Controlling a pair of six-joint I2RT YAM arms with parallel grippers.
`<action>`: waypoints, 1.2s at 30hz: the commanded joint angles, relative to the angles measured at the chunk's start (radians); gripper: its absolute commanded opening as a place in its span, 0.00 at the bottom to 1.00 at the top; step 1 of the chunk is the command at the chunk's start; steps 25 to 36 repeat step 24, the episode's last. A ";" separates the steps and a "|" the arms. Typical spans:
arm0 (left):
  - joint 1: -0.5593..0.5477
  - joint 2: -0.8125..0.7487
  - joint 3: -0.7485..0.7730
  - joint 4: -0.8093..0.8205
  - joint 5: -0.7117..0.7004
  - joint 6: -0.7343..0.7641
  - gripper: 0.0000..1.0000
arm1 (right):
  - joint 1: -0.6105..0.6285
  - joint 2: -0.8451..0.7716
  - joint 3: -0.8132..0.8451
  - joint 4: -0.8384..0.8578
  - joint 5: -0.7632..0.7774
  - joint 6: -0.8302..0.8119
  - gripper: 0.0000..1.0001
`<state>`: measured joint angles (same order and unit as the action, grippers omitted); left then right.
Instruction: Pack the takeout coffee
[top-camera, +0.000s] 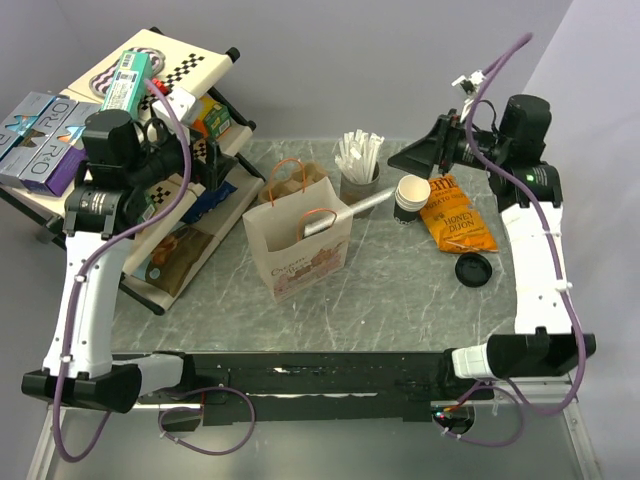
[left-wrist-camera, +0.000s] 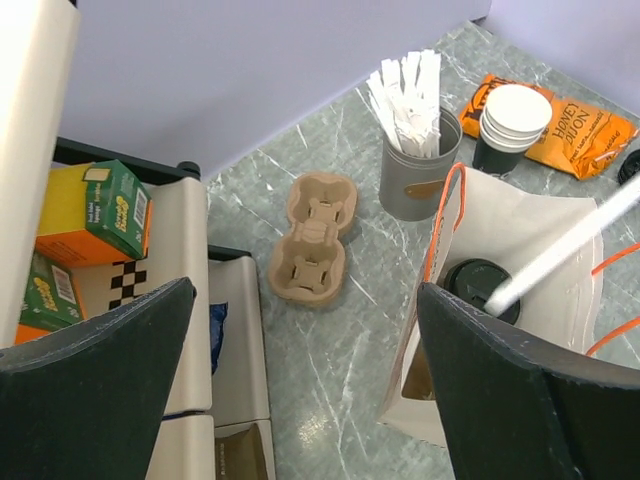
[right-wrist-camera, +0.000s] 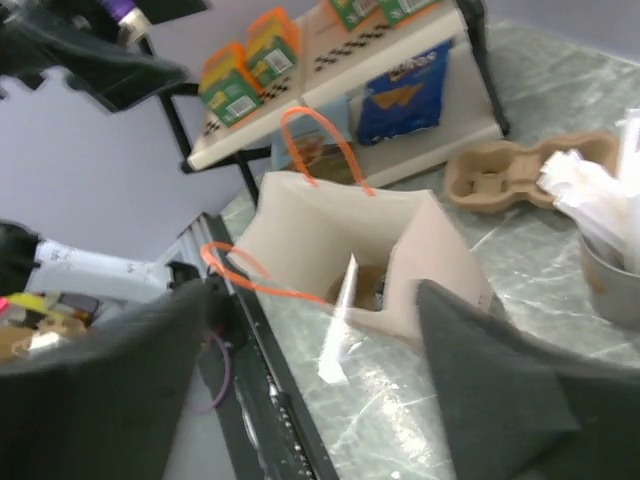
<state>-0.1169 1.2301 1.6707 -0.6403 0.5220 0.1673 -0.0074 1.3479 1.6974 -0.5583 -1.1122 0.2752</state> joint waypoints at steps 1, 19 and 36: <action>0.016 -0.032 0.000 0.013 0.019 -0.012 0.99 | 0.003 0.017 0.094 -0.009 0.032 -0.019 1.00; 0.091 -0.040 0.101 0.087 -0.122 -0.098 0.99 | -0.016 -0.015 0.255 -0.124 0.943 -0.097 1.00; 0.095 -0.021 0.142 0.108 -0.140 -0.106 0.99 | -0.014 -0.013 0.295 -0.112 0.988 -0.126 1.00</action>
